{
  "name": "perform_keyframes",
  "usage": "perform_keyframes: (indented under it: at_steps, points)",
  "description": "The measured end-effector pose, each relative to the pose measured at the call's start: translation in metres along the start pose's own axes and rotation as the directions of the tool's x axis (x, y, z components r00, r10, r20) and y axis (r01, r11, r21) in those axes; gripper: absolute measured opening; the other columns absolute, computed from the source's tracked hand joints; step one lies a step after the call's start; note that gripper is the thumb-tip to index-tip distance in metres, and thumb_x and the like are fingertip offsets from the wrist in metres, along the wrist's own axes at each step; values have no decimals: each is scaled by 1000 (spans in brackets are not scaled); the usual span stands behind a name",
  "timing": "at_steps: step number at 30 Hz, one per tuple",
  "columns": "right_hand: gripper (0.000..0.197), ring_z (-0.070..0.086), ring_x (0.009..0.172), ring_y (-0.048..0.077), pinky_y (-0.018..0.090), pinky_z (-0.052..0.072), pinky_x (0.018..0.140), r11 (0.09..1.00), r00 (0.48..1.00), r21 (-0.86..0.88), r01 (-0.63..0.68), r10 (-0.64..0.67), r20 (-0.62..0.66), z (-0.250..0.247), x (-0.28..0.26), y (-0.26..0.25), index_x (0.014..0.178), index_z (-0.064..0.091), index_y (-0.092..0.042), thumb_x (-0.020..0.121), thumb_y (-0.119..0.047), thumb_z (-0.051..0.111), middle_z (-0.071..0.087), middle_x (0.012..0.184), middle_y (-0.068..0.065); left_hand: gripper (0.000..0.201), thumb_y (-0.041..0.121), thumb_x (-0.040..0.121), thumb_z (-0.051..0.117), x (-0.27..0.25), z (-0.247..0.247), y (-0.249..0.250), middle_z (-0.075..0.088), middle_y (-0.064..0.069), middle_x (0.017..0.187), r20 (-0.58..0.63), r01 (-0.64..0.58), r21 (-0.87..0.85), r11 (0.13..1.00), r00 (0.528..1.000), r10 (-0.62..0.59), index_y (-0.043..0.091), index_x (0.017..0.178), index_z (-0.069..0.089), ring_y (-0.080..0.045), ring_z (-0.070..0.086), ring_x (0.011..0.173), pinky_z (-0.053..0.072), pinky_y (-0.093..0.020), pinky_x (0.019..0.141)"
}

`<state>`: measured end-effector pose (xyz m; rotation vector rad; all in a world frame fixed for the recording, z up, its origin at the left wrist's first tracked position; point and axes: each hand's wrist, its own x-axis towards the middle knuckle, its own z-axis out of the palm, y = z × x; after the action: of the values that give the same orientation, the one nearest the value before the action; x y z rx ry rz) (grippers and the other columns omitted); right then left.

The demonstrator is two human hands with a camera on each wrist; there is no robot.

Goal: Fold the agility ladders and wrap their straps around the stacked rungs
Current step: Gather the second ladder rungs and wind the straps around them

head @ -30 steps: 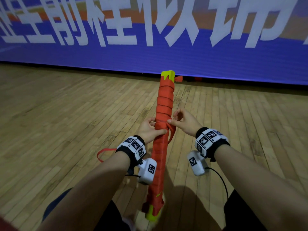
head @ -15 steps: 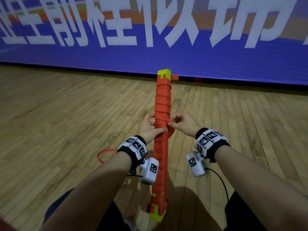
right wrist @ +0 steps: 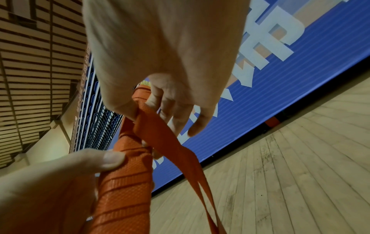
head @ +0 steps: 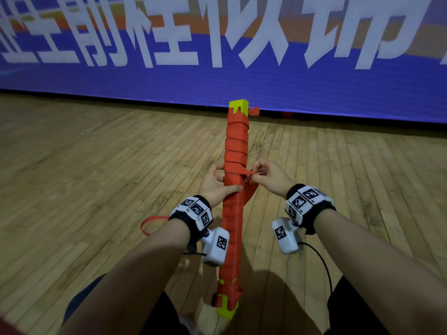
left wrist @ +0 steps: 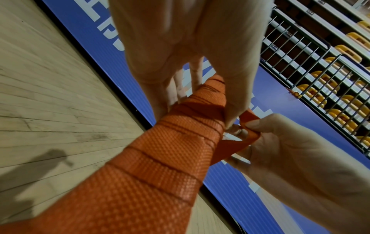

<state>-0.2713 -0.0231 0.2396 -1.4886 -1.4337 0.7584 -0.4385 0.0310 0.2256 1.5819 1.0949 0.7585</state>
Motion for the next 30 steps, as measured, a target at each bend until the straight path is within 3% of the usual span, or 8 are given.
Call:
perform_keyframes:
  at_steps: [4, 8, 10, 12, 15, 17, 20, 30]
  points:
    - [25, 57, 78, 21, 36, 46, 77, 1000, 1000, -21, 1, -1, 0, 2, 1, 1, 77, 42, -19, 85, 3, 51, 60, 82, 9, 67, 9, 67, 84, 0, -1, 1, 62, -15, 105, 2, -9, -8, 1000, 1000, 9, 19, 120, 45, -18, 63, 81, 54, -29, 68]
    - [26, 55, 74, 22, 40, 49, 74, 995, 1000, -95, -13, 13, -6, 1, 0, 4, 82, 45, -22, 86, 4, 49, 55, 86, 5, 65, 12, 66, 85, 0, -3, 1, 63, -17, 108, -8, 1, -19, 1000, 1000, -1, 24, 116, 45, -27, 65, 92, 56, -39, 79]
    - [23, 56, 74, 18, 34, 50, 72, 991, 1000, -132, -23, 24, 0, 0, 0, 6, 91, 52, -19, 87, 4, 50, 57, 88, 1, 64, 12, 66, 85, -1, -5, 1, 63, -18, 108, -14, 7, -30, 1000, 1000, -7, 25, 114, 46, -28, 66, 94, 56, -42, 81]
    - [17, 56, 72, 9, 19, 48, 67, 981, 999, -195, -17, 22, 23, -1, 0, 7, 99, 60, -12, 89, 0, 54, 60, 89, 0, 63, 9, 67, 84, -1, -7, 1, 63, -18, 109, -14, 14, -49, 999, 1000, -15, 24, 114, 45, -28, 65, 93, 56, -41, 80]
    - [7, 53, 66, 3, 11, 42, 60, 972, 1000, -236, -1, 7, 23, 1, 0, 5, 88, 62, -15, 87, -7, 63, 60, 84, -2, 65, 8, 68, 83, -1, -11, 0, 62, -19, 111, -23, 22, -74, 997, 999, -24, 21, 117, 44, -30, 65, 95, 56, -42, 81]
    - [14, 54, 65, 8, 21, 45, 64, 963, 1000, -271, 7, -13, -22, 3, 0, 5, 78, 55, -18, 85, -10, 65, 60, 78, -3, 68, 13, 65, 85, -2, -14, 2, 61, -19, 112, -29, 21, -68, 997, 999, -23, 22, 118, 44, -31, 65, 96, 55, -45, 85]
    - [13, 56, 70, 17, 33, 46, 68, 954, 998, -300, 15, -33, -56, 7, 0, 4, 79, 51, -14, 82, -9, 63, 60, 80, 0, 68, 11, 67, 84, -3, -17, 2, 61, -19, 112, -34, 20, -74, 997, 999, -22, 20, 121, 44, -31, 65, 98, 55, -46, 86]
    - [32, 51, 62, 8, 12, 40, 56, 997, 999, -81, 4, -8, -54, 18, 5, 6, 74, 41, -19, 81, 11, 52, 54, 72, -4, 63, 4, 72, 79, -5, -25, 0, 62, -3, 90, 26, 32, -79, 996, 999, -30, 19, 122, 43, -19, 64, 81, 56, -36, 74]
